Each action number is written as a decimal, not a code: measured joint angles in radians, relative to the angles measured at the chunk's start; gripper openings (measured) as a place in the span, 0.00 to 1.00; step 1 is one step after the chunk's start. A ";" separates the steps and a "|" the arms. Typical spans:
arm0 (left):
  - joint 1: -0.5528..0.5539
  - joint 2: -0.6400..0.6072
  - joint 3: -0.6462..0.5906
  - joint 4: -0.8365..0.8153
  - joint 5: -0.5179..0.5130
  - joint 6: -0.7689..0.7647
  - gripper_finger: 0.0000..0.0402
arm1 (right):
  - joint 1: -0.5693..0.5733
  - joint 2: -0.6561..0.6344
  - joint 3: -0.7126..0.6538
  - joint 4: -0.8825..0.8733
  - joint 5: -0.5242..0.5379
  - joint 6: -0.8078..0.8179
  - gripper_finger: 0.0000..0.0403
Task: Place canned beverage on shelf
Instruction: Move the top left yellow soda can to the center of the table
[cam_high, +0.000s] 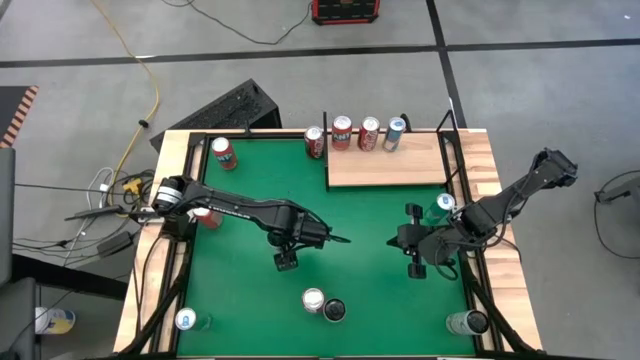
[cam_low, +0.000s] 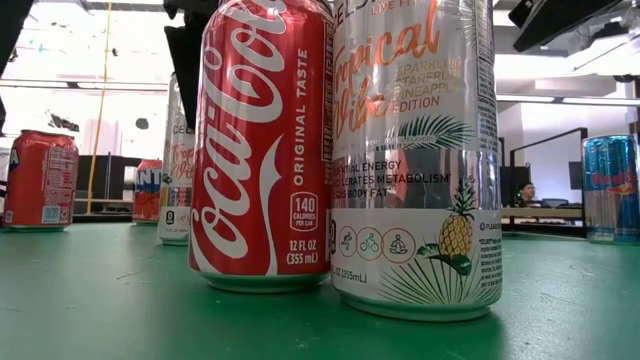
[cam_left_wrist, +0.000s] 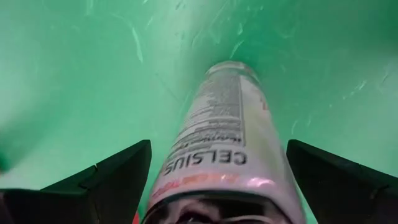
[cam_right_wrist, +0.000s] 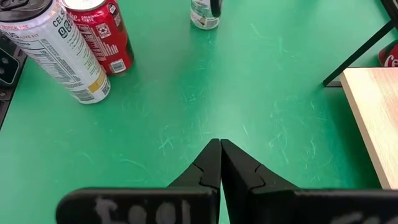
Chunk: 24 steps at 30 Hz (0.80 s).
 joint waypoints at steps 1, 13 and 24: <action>0.000 0.000 0.000 -0.004 0.005 0.000 0.89 | -0.001 0.000 0.000 0.000 0.001 0.000 0.08; 0.026 0.001 0.032 -0.017 0.065 0.065 0.59 | -0.007 0.000 0.000 0.000 0.007 -0.007 0.08; 0.176 0.001 0.240 0.143 0.091 0.178 0.59 | -0.040 -0.083 0.000 -0.025 0.024 -0.107 0.08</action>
